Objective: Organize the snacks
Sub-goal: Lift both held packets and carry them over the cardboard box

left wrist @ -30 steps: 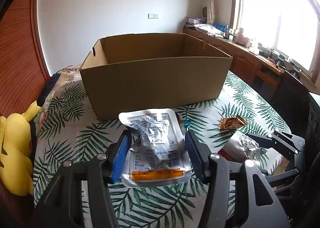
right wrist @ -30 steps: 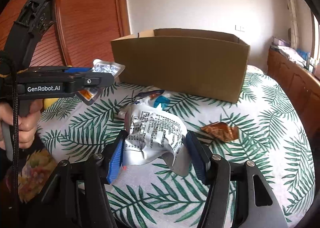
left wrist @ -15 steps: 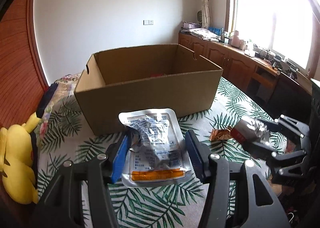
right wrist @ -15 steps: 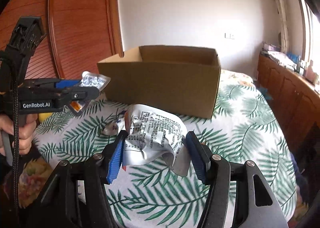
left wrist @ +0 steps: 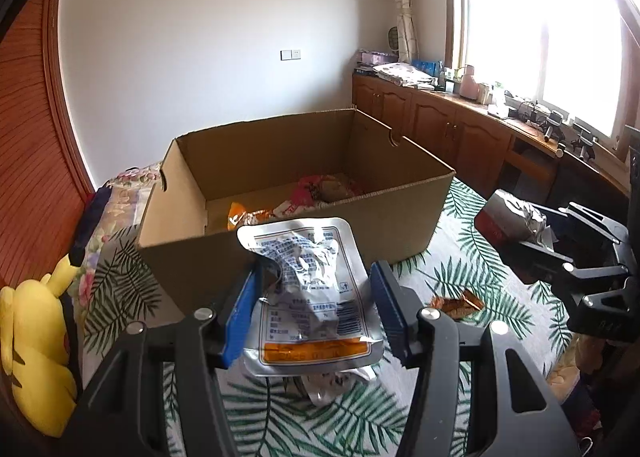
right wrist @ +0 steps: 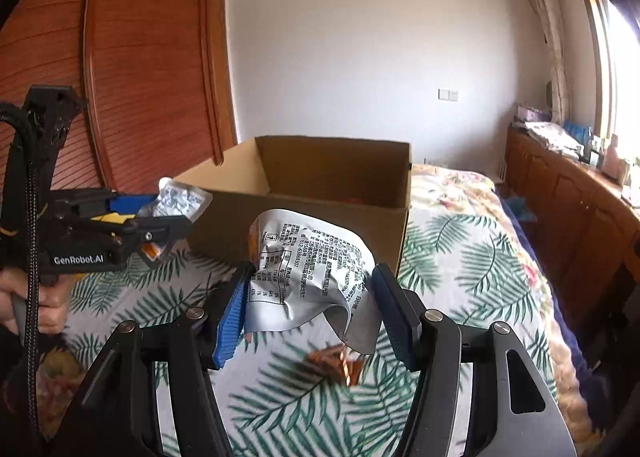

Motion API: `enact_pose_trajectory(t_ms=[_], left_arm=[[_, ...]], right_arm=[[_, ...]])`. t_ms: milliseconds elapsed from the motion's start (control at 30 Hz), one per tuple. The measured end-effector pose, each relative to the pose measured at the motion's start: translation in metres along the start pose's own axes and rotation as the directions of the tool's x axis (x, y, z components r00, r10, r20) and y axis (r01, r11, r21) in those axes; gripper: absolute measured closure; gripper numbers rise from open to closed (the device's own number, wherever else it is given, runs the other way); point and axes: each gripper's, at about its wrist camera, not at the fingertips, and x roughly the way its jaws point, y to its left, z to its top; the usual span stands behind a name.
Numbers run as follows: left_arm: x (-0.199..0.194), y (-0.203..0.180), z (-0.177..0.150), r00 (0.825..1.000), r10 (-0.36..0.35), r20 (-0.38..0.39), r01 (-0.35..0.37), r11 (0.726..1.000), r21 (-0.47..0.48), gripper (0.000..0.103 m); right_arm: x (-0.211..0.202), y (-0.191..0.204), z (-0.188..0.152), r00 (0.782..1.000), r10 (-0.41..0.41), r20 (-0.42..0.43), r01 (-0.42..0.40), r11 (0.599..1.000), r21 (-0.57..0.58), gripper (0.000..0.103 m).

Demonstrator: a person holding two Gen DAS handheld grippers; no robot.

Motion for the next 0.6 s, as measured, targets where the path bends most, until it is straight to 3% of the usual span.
enact_pose_trajectory(t_ms=[267,600], left_arm=[[0.029,0.016,0.028,1.0,-0.011,0.002,0.011,1.0,0.016,0.048],[0.049,0.053,0.056,0.998,-0.033,0.05,0.035,0.999,-0.038,0.047]], right_arm=[[0.033,-0.01,0.026,1.0,0.006,-0.005,-0.006,1.0,-0.029,0.041],[0.081,-0.009,0.065,0.999,0.035,0.008,-0.035,0.997,-0.064,0.041]])
